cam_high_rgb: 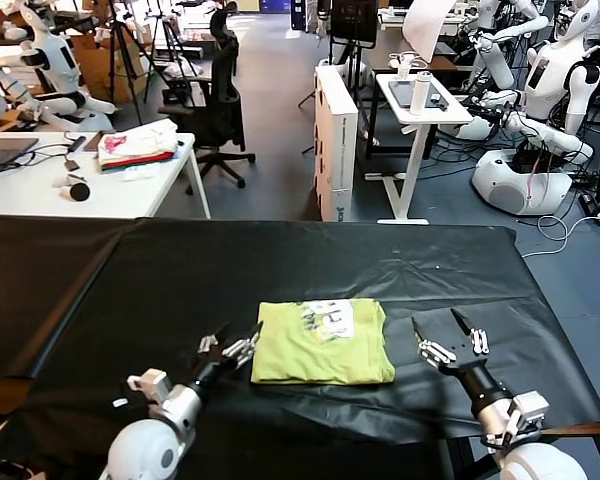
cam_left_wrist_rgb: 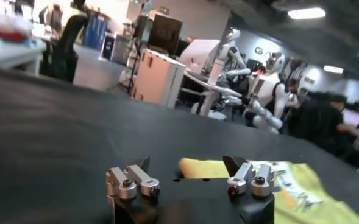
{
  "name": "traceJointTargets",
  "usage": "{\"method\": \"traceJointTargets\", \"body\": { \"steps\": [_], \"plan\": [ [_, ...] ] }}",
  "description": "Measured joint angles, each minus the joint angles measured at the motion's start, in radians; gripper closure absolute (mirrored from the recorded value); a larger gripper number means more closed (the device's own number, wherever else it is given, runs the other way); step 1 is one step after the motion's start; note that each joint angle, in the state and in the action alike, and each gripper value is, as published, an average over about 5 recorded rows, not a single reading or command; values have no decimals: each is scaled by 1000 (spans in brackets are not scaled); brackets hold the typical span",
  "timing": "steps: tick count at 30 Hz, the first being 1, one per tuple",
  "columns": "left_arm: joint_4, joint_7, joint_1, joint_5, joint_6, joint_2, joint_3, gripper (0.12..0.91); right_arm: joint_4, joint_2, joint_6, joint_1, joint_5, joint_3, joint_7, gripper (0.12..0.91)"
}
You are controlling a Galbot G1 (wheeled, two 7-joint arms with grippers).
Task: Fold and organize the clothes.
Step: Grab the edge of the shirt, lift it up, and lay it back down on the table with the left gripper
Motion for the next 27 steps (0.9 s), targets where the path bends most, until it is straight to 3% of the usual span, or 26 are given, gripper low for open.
{"method": "traceJointTargets", "body": {
  "steps": [14, 22, 27],
  "plan": [
    [26, 2, -5, -10, -2, -128, 28, 125, 20, 12, -6, -14, -8, 3, -1, 118],
    [45, 9, -5, -11, -10, -162, 28, 244, 24, 17, -6, -19, -12, 6, -3, 118],
    [57, 9, -5, -17, -20, -175, 15, 257, 25, 17, -6, -17, -15, 3, -4, 118]
  ]
}}
